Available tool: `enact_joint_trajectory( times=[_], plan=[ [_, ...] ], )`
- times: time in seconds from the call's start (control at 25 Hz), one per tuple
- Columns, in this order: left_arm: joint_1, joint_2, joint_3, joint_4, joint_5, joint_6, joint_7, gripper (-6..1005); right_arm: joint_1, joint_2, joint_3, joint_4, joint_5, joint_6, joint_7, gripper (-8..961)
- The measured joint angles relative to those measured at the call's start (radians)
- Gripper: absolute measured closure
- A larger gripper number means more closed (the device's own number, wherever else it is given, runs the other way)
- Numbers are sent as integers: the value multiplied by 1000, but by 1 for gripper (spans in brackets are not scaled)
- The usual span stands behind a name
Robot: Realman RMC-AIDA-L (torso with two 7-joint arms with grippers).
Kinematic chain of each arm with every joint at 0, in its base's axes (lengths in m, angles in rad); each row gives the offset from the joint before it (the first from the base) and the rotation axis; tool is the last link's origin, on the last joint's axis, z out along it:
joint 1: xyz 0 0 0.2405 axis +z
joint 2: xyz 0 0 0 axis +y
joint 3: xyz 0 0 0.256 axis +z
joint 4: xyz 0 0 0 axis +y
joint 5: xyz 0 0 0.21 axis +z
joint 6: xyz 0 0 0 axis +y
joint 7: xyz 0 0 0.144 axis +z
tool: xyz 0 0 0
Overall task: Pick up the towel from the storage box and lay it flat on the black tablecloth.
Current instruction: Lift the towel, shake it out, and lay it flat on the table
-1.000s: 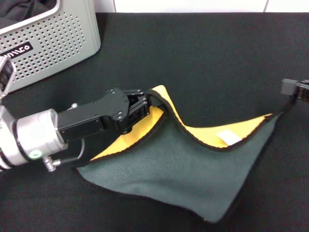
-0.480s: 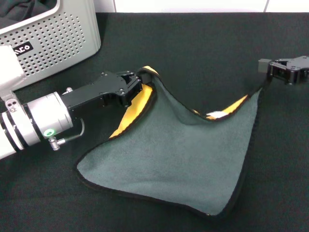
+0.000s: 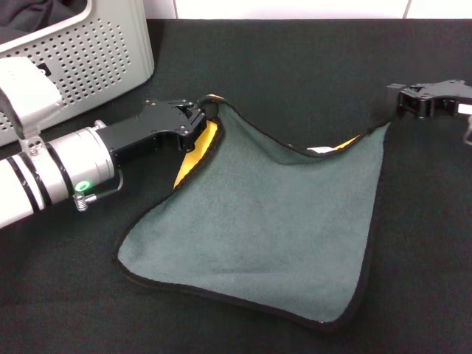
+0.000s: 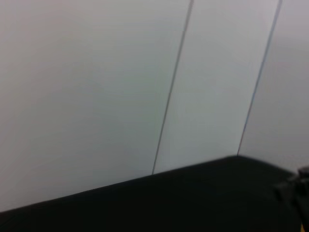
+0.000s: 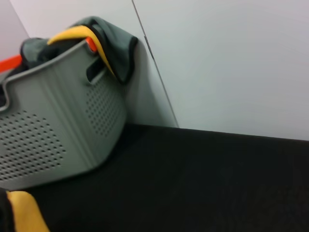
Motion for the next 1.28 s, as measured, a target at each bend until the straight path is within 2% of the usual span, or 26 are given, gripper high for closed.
enact_joint_trajectory(
  times=[0.36,1.28],
  plan=[
    [-8,0,13,8,31,-54,135,968,22,9,-79,11,9,-128,-7,946],
    [-21,-7,54,48,27,-136,607,968,30,9,-80,23,10,-163,-7,947]
  ],
)
